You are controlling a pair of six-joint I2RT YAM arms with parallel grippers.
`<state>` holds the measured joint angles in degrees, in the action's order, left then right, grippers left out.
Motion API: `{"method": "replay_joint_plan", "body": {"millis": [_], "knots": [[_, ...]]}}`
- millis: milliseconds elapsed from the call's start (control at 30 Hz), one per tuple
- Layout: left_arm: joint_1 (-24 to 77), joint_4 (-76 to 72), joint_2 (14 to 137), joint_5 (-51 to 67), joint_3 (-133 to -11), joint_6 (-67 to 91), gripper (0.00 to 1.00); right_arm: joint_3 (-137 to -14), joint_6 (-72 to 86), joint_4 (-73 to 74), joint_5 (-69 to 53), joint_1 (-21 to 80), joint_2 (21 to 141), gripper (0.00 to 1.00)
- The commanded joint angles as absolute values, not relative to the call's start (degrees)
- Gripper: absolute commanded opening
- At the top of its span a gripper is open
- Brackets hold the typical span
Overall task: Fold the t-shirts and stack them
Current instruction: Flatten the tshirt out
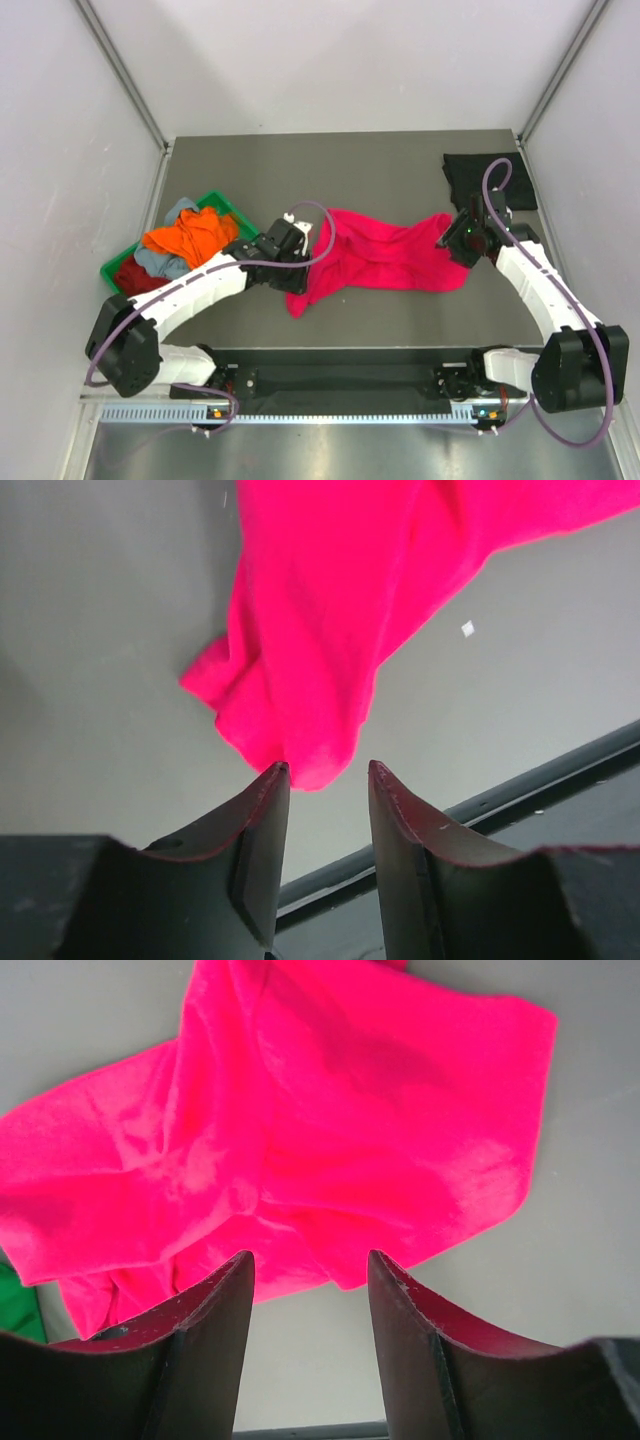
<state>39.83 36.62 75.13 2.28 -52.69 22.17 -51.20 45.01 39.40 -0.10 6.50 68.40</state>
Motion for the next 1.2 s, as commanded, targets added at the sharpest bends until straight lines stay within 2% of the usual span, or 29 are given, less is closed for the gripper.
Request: {"method": "replay_joint_plan", "body": {"millis": [0, 33, 167, 367, 533, 600, 633, 733, 867, 1033, 1167], "knots": [[41.65, 33.58, 73.48, -1.21, -49.67, 24.34, 0.45, -51.33, 45.35, 36.65, -1.67, 6.06, 67.15, 0.49], [43.23, 33.4, 73.48, -2.19, -48.96, 24.69, 0.5, -51.33, 45.18, 36.48, -1.76, 5.98, 67.41, 0.49], [46.05, 31.73, 73.48, -4.48, -45.8, 26.54, 0.57, -49.67, 44.65, 35.34, -1.32, 5.71, 68.11, 0.51], [47.2, 27.69, 75.14, -5.8, -41.93, 28.12, 0.59, -45.19, 46.22, 33.75, 4.55, 3.17, 68.03, 0.52], [47.37, 29.18, 78.57, -6.5, -43.5, 27.77, 0.41, -41.75, 47.64, 29.89, 5.71, -1.3, 67.5, 0.53], [47.37, 29.88, 78.92, -6.94, -44.2, 27.69, 0.28, -41.31, 47.9, 29.27, 7.55, -2.02, 68.2, 0.53], [47.37, 30.23, 78.75, -7.12, -44.47, 27.69, 0.15, -41.31, 47.73, 28.75, 7.91, -2.28, 68.64, 0.53], [47.37, 31.81, 77.44, -8.35, -45.52, 27.86, 0.0, -41.22, 47.37, 27.69, 10.28, -3.25, 70.92, 0.53], [47.37, 34.27, 75.41, -10.02, -47.55, 28.12, 0.0, -39.38, 45.71, 22.52, 11.6, -3.96, 73.73, 0.54], [47.46, 35.33, 74.18, -6.33, -51.15, 28.56, 0.0, -40.43, 45.44, 19.78, 10.98, -3.96, 78.66, 0.52], [47.46, 38.23, 74.09, -7.82, -53.96, 28.92, 0.0, -39.29, 45.26, 18.11, 12.3, -3.96, 80.59, 0.49]]}}
